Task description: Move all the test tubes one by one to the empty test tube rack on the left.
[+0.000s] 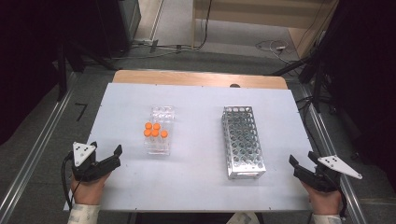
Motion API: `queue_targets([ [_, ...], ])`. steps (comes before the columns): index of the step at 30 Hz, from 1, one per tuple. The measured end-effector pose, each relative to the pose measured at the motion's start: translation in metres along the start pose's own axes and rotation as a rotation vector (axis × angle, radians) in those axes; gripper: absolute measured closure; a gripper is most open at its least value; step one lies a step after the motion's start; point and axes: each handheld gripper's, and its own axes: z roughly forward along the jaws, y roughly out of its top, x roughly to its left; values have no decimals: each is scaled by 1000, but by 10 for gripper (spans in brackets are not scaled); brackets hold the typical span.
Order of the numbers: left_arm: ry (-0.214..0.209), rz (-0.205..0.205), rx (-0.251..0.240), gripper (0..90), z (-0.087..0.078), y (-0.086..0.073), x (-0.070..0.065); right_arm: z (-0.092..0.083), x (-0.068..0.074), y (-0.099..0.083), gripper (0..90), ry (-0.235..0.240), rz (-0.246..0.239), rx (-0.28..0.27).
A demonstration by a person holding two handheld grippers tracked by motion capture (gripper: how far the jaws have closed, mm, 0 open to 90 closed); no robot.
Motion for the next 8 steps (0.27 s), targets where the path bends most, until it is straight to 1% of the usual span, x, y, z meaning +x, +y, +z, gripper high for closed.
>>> queue_targets([
  [2,10,-4,14,131,2,-1,3,1,-3,-2,248,-10,11,6],
  [8,34,-16,35,131,8,-5,9,5,-10,-4,246,-29,25,19],
])
